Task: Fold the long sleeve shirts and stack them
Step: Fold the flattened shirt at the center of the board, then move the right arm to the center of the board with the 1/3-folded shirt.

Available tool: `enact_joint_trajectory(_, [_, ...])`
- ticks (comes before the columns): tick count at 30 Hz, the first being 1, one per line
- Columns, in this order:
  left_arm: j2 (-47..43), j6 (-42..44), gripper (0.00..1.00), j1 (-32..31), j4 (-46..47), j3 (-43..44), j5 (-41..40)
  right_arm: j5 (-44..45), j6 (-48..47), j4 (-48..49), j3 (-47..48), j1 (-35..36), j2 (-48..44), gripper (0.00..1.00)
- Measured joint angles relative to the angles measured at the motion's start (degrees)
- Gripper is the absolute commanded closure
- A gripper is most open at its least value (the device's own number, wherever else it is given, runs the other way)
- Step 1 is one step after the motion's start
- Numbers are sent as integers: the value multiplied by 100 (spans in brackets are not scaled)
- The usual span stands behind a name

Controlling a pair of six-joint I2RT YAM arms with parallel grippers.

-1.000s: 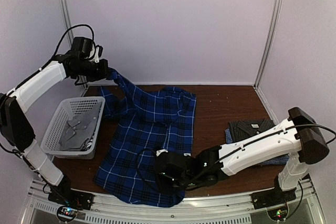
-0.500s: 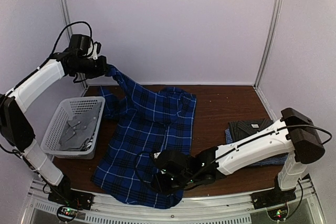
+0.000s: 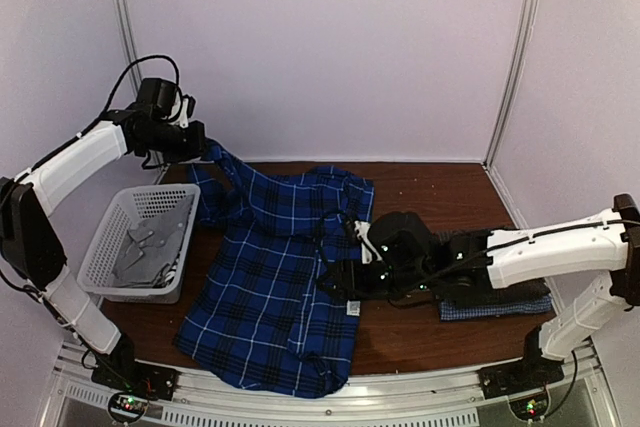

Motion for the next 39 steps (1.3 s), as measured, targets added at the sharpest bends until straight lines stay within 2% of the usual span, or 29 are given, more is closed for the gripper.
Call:
enact_joint_trajectory(7, [-317,-7,100,0,-11,-256,-114,-44,-238,358,-173,-1563,-98,57])
enact_joint_trajectory(14, [-717,11,100,0,-28,-216,-452,-295,-522,619,448,-2542,833,63])
enact_joint_trajectory(24, [-697,-52,100,0,-160,-234,-570,-789,-686,975,1716,-3252,2514,71])
enact_joint_trajectory(31, [-1602,-260,100,0,-177,-1058,-345,-1019,-732,935,2894,-3456,3718,74])
enact_joint_trajectory(35, [-2131,-407,100,0,-184,-1598,-199,-1113,-732,935,3239,-3550,4044,74])
enact_joint_trajectory(39, [-2269,-503,100,0,-184,-1873,-59,-1244,-684,949,3451,-3665,4304,75])
